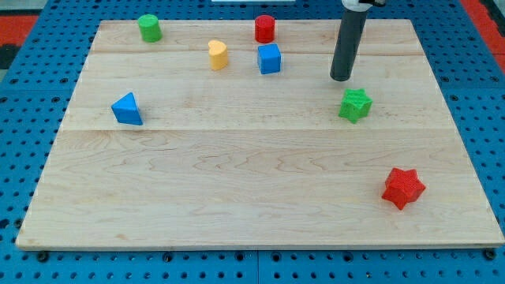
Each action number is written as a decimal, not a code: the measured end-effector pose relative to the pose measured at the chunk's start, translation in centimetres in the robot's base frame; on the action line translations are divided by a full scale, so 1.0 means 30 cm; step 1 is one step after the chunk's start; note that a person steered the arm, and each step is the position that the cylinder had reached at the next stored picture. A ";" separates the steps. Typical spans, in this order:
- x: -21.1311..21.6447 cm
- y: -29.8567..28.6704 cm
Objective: Push the blue cube towards the yellow heart
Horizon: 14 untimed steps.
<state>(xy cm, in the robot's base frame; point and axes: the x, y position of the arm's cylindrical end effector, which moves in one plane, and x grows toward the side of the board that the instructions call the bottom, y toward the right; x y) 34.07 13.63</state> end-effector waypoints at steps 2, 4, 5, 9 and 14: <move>-0.042 0.051; -0.161 -0.137; -0.263 -0.177; -0.158 -0.380; 0.000 -0.613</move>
